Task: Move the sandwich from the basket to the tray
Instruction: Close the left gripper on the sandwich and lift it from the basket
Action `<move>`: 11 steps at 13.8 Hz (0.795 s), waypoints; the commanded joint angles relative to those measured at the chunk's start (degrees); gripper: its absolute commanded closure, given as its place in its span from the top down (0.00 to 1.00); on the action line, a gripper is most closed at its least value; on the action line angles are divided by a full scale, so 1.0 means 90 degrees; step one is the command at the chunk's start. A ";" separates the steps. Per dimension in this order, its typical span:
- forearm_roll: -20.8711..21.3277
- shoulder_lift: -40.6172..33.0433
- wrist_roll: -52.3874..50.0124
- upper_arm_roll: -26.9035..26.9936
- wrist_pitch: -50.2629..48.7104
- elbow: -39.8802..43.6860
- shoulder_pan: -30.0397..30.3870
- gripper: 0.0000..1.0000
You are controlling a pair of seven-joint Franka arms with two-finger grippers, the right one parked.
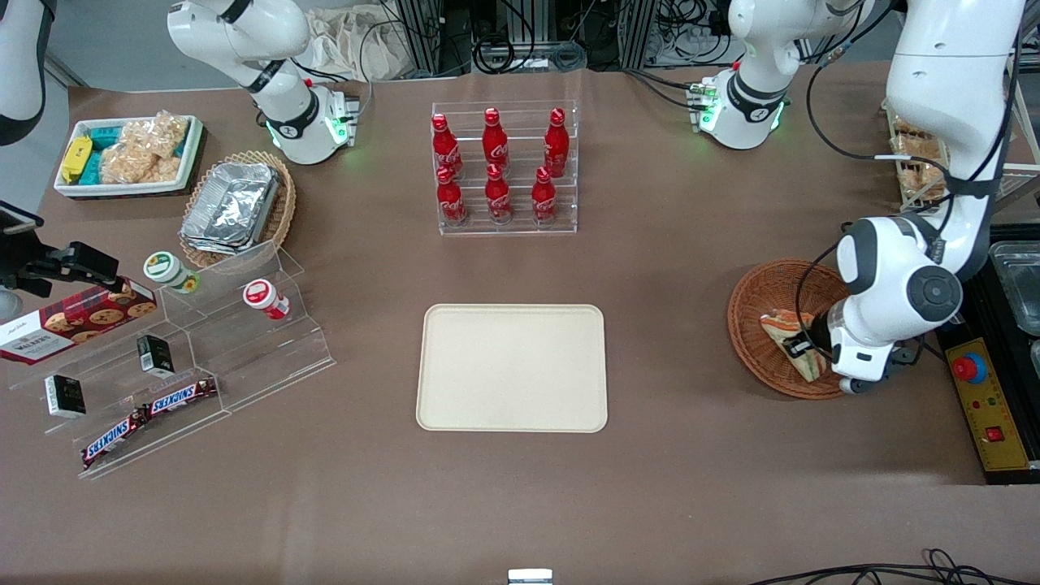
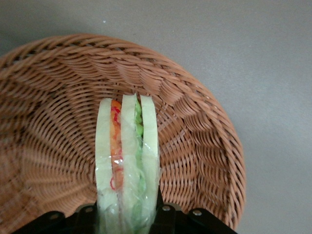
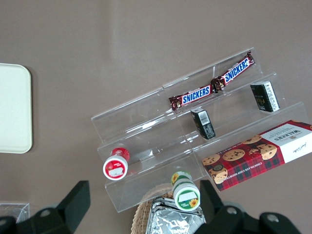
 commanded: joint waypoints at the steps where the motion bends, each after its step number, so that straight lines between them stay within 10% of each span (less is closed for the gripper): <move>1: 0.0093 -0.0253 -0.0129 -0.0067 -0.1549 0.1036 -0.0046 0.00; 11: 0.0073 -0.0566 0.0466 -0.1296 -0.4075 0.3717 -0.0163 0.00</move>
